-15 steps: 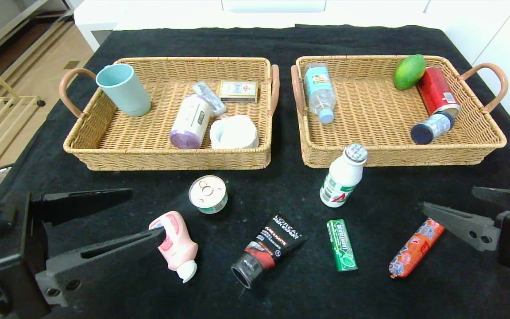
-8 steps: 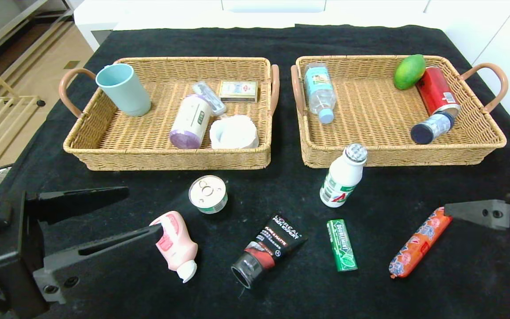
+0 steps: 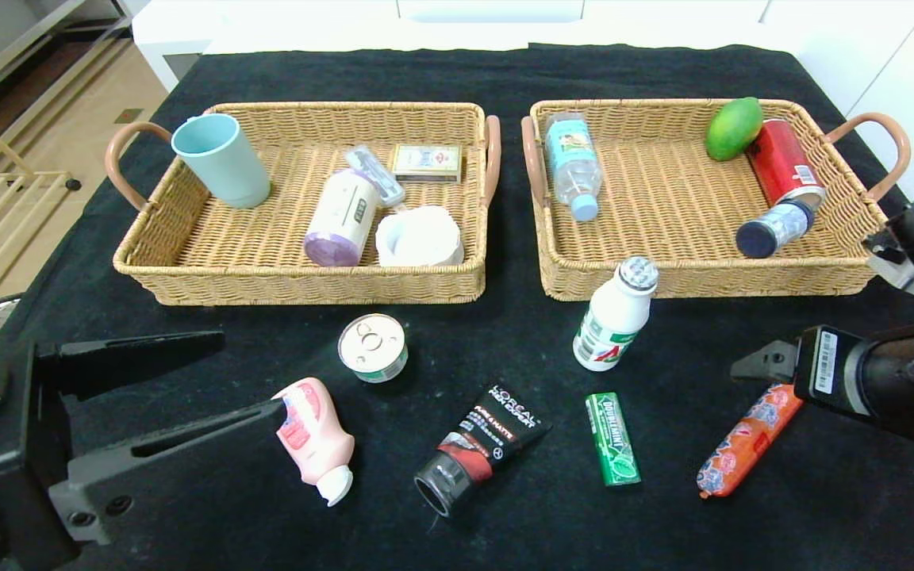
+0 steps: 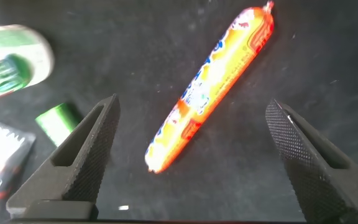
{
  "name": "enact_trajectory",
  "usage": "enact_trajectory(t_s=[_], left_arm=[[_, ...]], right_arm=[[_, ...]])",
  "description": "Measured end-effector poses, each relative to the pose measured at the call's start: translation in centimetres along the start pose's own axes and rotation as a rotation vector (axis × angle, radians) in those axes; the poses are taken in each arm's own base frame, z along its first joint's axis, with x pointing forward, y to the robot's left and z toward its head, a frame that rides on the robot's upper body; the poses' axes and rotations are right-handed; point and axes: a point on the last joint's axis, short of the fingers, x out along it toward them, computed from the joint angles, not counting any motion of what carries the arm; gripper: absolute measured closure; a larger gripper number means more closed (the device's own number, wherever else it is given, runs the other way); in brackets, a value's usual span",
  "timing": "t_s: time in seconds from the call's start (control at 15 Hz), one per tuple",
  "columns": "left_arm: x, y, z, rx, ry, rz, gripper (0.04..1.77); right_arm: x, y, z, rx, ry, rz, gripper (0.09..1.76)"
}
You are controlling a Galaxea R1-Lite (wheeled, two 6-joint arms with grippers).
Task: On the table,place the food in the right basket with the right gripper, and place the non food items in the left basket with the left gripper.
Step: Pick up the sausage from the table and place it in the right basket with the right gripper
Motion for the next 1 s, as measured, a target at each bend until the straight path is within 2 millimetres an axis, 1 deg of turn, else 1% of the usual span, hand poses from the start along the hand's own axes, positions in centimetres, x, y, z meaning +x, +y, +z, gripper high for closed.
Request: enact_trajectory(t_s=[0.27,0.4,0.53,1.0], left_arm=[[0.0,0.0,-0.1,0.000,0.002,-0.001,0.09],[0.0,0.0,-0.1,0.000,0.003,-0.001,0.09],[0.0,0.0,-0.1,0.000,0.003,0.000,0.09],[0.0,0.0,-0.3,0.018,0.008,0.002,0.09]], right_arm=[[2.1,0.2,-0.2,0.043,0.048,-0.047,0.14],[2.8,0.3,-0.4,0.059,0.092,-0.037,0.14],[3.3,0.1,-0.3,0.077,0.125,-0.028,0.14],[4.4,0.1,-0.3,0.083,0.147,-0.054,0.14]])
